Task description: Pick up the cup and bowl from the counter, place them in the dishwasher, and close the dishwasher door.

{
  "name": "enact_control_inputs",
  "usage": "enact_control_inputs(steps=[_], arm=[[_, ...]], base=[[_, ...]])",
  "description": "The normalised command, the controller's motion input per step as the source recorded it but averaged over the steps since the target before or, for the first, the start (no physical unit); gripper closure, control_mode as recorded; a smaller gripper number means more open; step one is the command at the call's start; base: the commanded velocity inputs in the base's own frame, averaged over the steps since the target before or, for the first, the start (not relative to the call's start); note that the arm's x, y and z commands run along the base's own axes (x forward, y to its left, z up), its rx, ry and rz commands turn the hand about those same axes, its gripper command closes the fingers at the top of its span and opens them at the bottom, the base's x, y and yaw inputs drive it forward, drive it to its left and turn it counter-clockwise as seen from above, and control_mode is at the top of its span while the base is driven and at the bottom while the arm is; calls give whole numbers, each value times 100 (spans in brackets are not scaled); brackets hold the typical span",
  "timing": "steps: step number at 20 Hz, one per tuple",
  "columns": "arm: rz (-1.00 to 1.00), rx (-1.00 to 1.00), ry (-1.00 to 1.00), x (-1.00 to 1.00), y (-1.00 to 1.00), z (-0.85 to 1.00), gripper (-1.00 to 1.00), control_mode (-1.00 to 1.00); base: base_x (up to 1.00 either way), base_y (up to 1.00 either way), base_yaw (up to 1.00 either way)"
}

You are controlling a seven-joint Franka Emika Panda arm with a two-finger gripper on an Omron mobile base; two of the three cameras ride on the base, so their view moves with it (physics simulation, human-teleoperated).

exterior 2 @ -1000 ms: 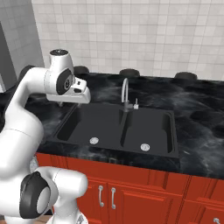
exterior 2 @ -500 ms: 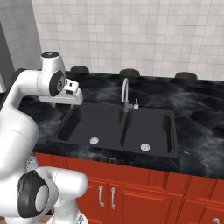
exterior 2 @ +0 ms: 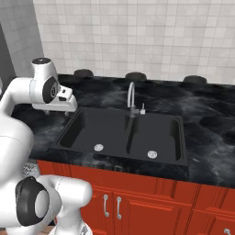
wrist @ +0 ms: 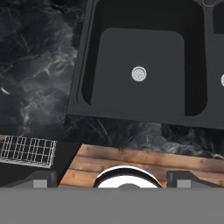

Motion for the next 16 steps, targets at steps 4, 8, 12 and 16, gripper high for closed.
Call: enact_control_inputs(steps=[4,8,12,16], arm=[[0,1,0,0,36,-11,-100,-100],[0,0,0,5,38,-12,-100,-100],[0,0,0,6,40,-15,-100,-100],[0,0,0,5,42,-14,-100,-100]], base=[[0,0,0],[0,0,0],[0,0,0],[0,0,0]])
